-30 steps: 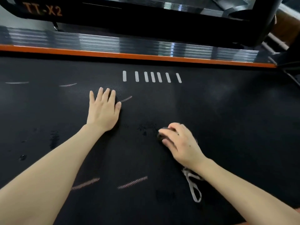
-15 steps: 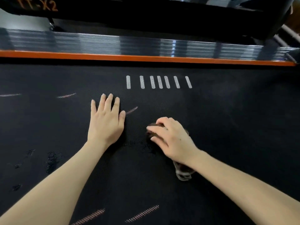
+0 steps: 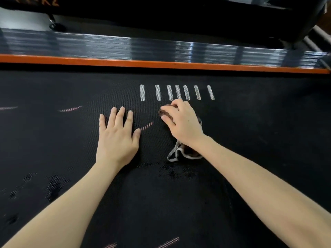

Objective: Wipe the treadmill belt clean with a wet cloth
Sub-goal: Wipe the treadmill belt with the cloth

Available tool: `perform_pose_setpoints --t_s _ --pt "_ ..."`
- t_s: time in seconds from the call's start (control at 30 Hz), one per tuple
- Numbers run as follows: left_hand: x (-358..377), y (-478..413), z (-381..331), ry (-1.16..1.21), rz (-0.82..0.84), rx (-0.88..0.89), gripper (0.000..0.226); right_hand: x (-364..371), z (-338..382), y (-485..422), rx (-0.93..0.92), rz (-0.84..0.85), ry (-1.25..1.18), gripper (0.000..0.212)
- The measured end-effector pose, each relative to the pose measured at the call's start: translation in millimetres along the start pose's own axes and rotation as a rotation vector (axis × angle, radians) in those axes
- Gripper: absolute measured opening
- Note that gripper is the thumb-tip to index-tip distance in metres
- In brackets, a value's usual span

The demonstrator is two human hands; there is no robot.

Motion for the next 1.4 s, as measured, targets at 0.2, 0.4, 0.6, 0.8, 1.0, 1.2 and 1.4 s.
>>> perform_pose_setpoints --t_s 0.2,0.4,0.6,0.8,1.0,1.2,1.4 --pt "0.4 0.1 1.4 -0.009 0.011 -0.003 0.073 -18.2 -47.0 -14.8 0.181 -0.104 0.031 0.031" --pt "-14.1 -10.5 3.6 -0.097 0.038 0.047 0.076 -14.3 -46.6 -15.0 0.186 -0.111 0.063 0.028" --pt "-17.8 -44.5 42.3 -0.104 0.066 0.118 0.078 -11.9 -51.9 -13.9 0.162 -0.188 0.069 0.030" --pt "-11.1 -48.0 48.5 0.016 0.036 0.109 0.080 -35.2 -111.2 -36.6 0.706 -0.303 0.128 0.034" --pt "-7.0 -51.0 49.5 -0.018 0.027 0.117 0.080 -14.2 -72.9 -96.1 0.655 -0.260 0.135 0.036" --pt "-6.9 -51.7 53.2 -0.017 0.036 0.133 0.079 -5.5 -62.6 -105.9 0.299 -0.097 0.139 0.032" --pt "-7.3 -51.1 49.3 -0.015 0.027 0.122 0.079 -24.1 -109.5 -96.8 0.740 -0.211 0.215 0.036"
Point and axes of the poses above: each hand's wrist, its own y-axis away from the middle knuckle, its own x-axis out of the palm, z = x × y, the point moved 3 cm from there along -y, towards the middle knuckle, and after that the axes turned 5 degrees about z, right-handed, at the moved point
